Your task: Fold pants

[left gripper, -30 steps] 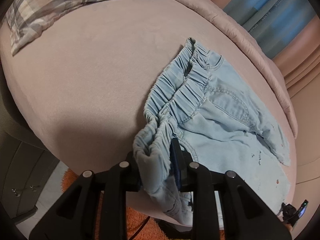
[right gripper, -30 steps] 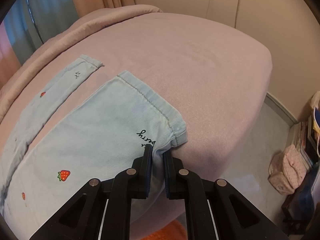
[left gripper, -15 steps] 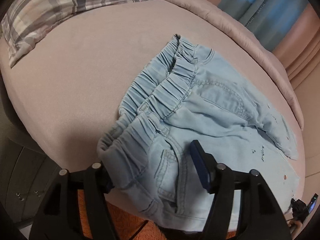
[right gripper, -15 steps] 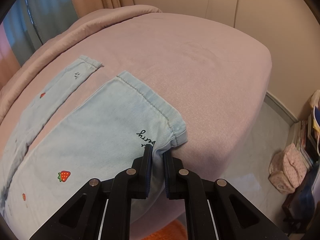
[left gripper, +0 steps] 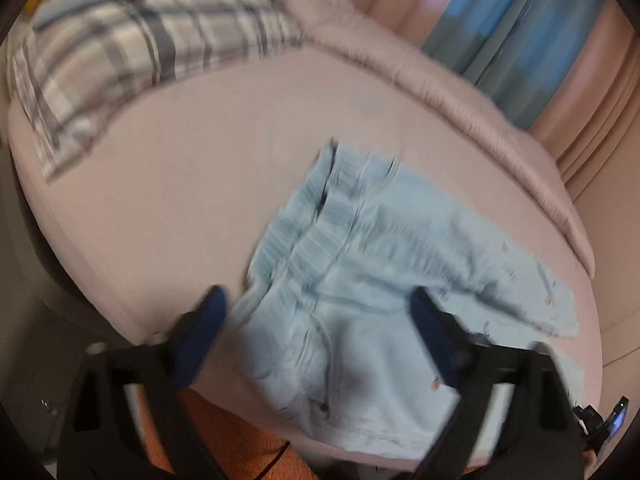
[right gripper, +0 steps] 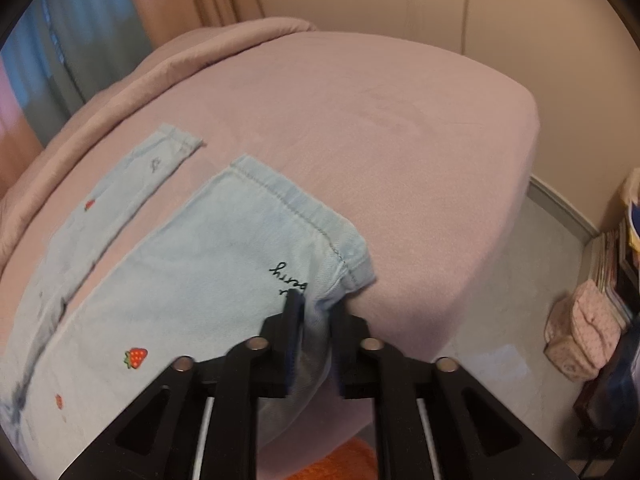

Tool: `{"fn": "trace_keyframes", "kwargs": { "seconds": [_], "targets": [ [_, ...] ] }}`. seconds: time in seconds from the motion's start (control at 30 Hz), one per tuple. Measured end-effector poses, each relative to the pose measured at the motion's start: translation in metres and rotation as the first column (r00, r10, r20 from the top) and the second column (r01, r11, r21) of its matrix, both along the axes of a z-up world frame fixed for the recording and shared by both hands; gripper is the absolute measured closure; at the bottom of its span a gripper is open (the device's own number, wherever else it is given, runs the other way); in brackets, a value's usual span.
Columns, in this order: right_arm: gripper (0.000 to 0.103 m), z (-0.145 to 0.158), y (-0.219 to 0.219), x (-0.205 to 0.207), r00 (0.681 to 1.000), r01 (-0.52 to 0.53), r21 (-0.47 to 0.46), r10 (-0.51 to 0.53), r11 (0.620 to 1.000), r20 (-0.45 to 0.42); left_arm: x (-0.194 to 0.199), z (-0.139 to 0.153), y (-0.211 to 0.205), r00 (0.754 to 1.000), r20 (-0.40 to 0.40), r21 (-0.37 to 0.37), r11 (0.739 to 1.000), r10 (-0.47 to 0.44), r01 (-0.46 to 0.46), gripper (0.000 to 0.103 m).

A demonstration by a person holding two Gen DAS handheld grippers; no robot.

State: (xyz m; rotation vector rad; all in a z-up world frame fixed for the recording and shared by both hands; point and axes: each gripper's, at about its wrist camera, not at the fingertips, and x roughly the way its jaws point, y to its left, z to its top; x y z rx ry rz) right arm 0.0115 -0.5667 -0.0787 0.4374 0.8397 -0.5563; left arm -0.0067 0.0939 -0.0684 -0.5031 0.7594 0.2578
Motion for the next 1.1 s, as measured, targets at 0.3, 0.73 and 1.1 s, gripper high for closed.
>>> {"fn": "trace_keyframes", "kwargs": {
  "seconds": [0.3, 0.73, 1.1],
  "targets": [
    [0.021, 0.068, 0.032, -0.013, 0.991, -0.029, -0.133, 0.046, 0.991, 0.127, 0.012, 0.032, -0.028, 0.989, 0.097, 0.022, 0.994, -0.11, 0.108, 0.001],
    [0.01, 0.107, 0.145, 0.038, 0.873, -0.428, -0.137, 0.448, 0.893, 0.193, 0.035, 0.006, -0.086, 0.965, 0.055, -0.09, 0.962, -0.255, 0.259, 0.001],
    [0.01, 0.1, 0.216, 0.105, 0.78, -0.613, -0.038, 0.612, 0.789, 0.128, 0.047, -0.009, -0.093, 0.959, 0.009, -0.123, 0.952, -0.282, 0.281, 0.001]
  ]
}}
